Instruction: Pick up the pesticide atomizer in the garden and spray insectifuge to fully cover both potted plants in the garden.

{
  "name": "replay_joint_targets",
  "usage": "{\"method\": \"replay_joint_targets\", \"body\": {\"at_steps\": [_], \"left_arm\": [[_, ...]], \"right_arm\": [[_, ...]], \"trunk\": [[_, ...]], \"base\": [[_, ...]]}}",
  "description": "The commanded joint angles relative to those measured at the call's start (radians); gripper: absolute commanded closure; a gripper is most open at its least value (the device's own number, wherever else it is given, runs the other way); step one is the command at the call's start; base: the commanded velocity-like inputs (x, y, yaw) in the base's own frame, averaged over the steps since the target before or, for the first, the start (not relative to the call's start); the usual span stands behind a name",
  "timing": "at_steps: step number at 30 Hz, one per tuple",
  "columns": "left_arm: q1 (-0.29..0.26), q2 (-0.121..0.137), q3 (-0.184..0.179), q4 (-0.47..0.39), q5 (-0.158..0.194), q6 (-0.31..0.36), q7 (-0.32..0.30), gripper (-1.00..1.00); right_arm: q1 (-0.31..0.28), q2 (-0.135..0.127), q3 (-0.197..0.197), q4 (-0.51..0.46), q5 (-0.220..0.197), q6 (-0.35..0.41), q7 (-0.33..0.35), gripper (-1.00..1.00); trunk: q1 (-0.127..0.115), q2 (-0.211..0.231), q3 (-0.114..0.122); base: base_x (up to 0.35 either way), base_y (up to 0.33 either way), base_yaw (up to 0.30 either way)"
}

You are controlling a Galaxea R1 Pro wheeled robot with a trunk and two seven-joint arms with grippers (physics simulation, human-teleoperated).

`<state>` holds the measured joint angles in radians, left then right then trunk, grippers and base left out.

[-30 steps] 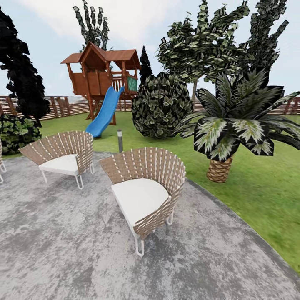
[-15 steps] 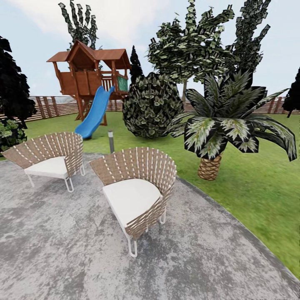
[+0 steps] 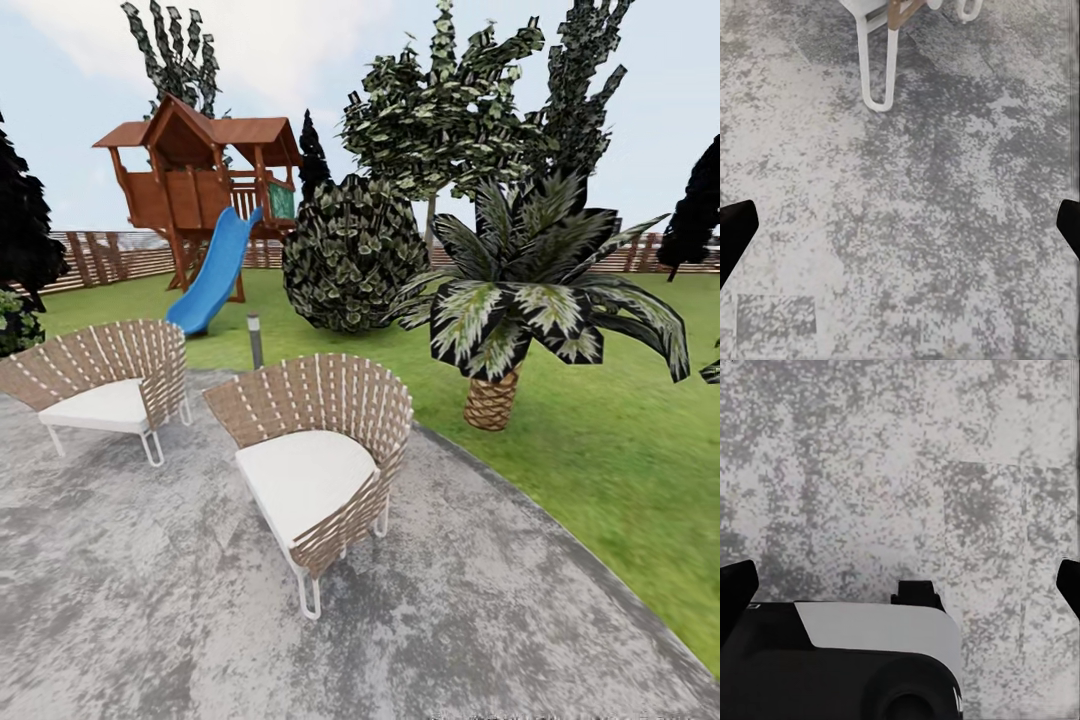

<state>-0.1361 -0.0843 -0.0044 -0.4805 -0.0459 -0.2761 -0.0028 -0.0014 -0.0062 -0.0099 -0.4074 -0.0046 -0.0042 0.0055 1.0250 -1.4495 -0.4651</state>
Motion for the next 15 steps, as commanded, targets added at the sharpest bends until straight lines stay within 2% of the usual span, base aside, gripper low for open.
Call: {"method": "replay_joint_targets", "body": {"at_steps": [1, 9, 15], "left_arm": [[0.000, 0.000, 0.001, 0.000, -0.005, -0.003, 0.000, -1.00], [0.000, -0.001, -0.001, 0.000, -0.006, -0.003, 0.000, -1.00], [0.000, -0.002, -0.002, 0.000, -0.006, -0.003, 0.000, -1.00]], "right_arm": [[0.000, 0.000, -0.001, -0.001, -0.001, 0.000, 0.001, -1.00], [0.000, -0.001, -0.001, -0.001, -0.001, 0.000, 0.001, -1.00], [0.000, -0.001, -0.002, -0.001, -0.001, 0.000, 0.001, -1.00]], "trunk": [[0.000, -0.001, -0.001], [0.000, -0.001, 0.000], [0.000, -0.001, 0.000]], "base": [[0.000, 0.000, -0.257], [-0.013, -0.004, -0.268], [-0.228, -0.065, -0.272]]}}
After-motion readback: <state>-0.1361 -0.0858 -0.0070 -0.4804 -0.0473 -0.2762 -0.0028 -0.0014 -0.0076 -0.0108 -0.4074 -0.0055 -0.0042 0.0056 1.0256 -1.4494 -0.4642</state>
